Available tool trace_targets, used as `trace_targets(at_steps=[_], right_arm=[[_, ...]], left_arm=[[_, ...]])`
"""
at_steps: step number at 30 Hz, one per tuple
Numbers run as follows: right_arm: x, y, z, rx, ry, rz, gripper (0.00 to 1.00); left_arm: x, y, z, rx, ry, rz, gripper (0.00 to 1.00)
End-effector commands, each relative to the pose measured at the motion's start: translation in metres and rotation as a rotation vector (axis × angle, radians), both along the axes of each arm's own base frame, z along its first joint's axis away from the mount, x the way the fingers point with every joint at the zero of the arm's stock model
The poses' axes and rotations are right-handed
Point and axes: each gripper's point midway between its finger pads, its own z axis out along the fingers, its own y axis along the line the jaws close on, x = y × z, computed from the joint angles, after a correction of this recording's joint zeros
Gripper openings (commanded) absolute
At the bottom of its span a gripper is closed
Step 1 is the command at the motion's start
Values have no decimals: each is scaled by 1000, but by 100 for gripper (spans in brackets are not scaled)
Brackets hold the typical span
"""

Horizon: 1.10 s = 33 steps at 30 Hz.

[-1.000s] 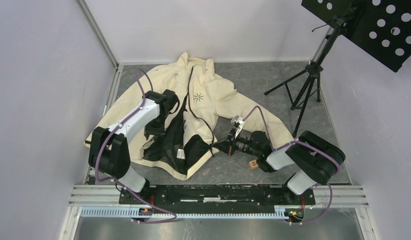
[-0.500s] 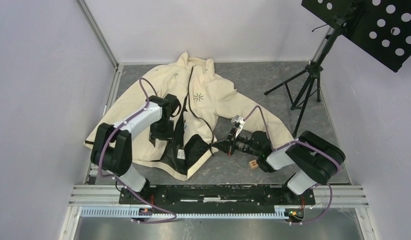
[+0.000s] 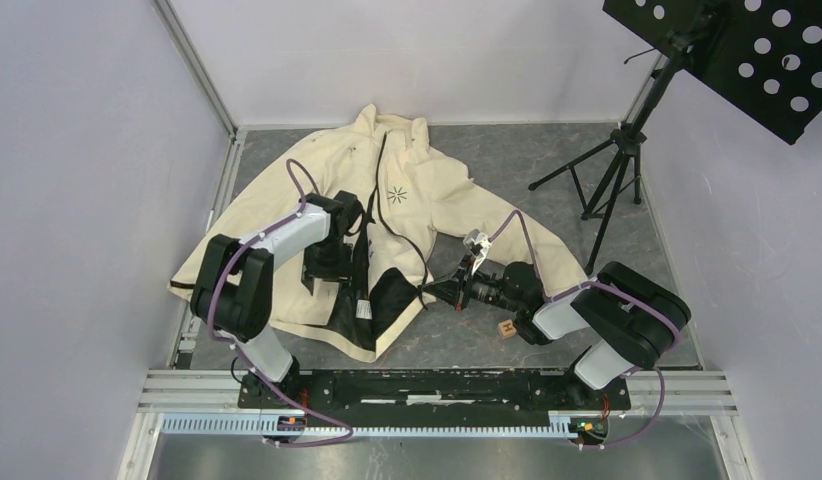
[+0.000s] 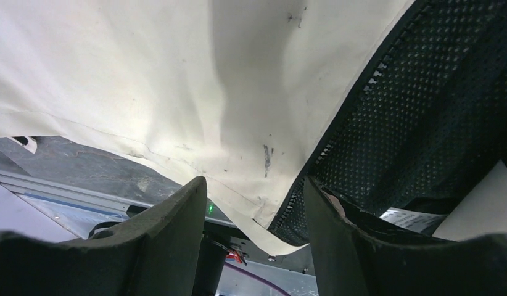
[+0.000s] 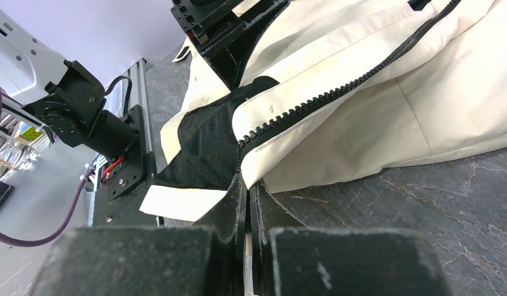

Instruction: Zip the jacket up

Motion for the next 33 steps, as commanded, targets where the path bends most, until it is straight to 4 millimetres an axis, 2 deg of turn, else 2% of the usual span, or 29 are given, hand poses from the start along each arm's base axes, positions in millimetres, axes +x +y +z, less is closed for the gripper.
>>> trace_targets(at_steps=[1, 8, 11, 13, 23, 28, 33], right_arm=[[2, 2, 21, 62, -61, 9, 0], [1, 3, 24, 73, -62, 14, 0], [1, 3, 24, 73, -63, 15, 0], [1, 3, 24, 75, -63, 16, 0], [-1, 3, 26, 85, -63, 22, 0], [-1, 3, 26, 87, -63, 23, 0], [-2, 3, 27, 89, -64, 24, 0]], left_arm=[[1, 4, -9, 21, 10, -33, 65], [-3, 12, -17, 68, 37, -38, 66], [0, -10, -13, -61, 12, -34, 66], [3, -13, -8, -76, -11, -32, 68], [-5, 8, -28, 44, 66, -43, 70], [0, 16, -27, 102, 63, -46, 69], [5, 22, -18, 130, 32, -38, 66]])
